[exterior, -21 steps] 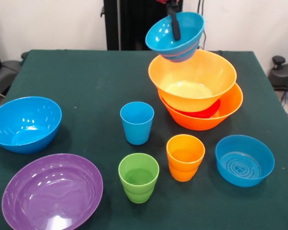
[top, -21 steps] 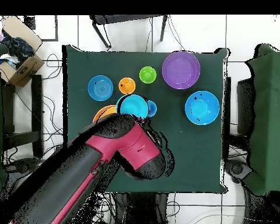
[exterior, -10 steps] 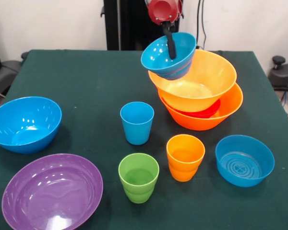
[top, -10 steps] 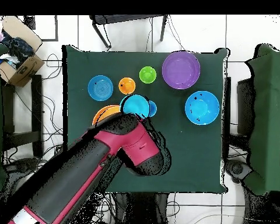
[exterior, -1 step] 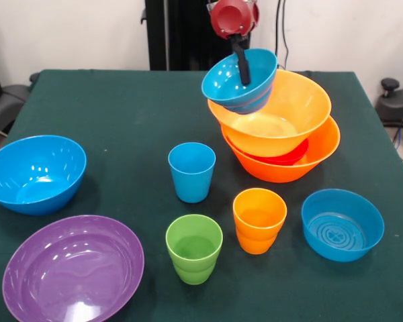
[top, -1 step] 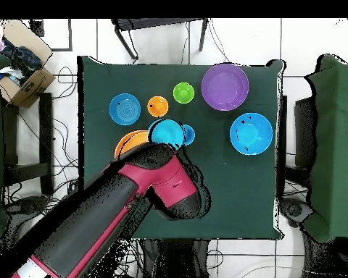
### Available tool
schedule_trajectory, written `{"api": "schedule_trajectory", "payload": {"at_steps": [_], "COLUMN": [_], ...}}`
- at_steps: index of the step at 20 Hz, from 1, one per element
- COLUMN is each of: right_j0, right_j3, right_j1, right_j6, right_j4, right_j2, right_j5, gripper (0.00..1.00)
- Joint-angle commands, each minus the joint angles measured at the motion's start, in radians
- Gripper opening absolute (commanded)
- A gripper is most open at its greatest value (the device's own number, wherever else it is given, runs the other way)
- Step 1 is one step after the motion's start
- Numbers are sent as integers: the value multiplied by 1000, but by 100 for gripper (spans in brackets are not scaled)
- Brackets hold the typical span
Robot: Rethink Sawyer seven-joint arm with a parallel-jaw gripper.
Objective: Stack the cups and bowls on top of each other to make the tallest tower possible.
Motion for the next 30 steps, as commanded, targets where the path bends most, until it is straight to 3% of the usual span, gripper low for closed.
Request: {"api": "schedule_trajectory", "payload": {"at_steps": [1, 8, 13, 30], "right_j0": [16, 18, 33, 85], "right_j3": [54, 58, 62, 85], "right_j1": [69, 79, 101, 121], "right_j6": [-95, -78, -11, 3], "right_j4": [11, 6, -11, 19], "right_j2": [174, 178, 178, 157], "right_j5": [98, 98, 96, 112], "gripper": [0, 0, 0, 0]}}
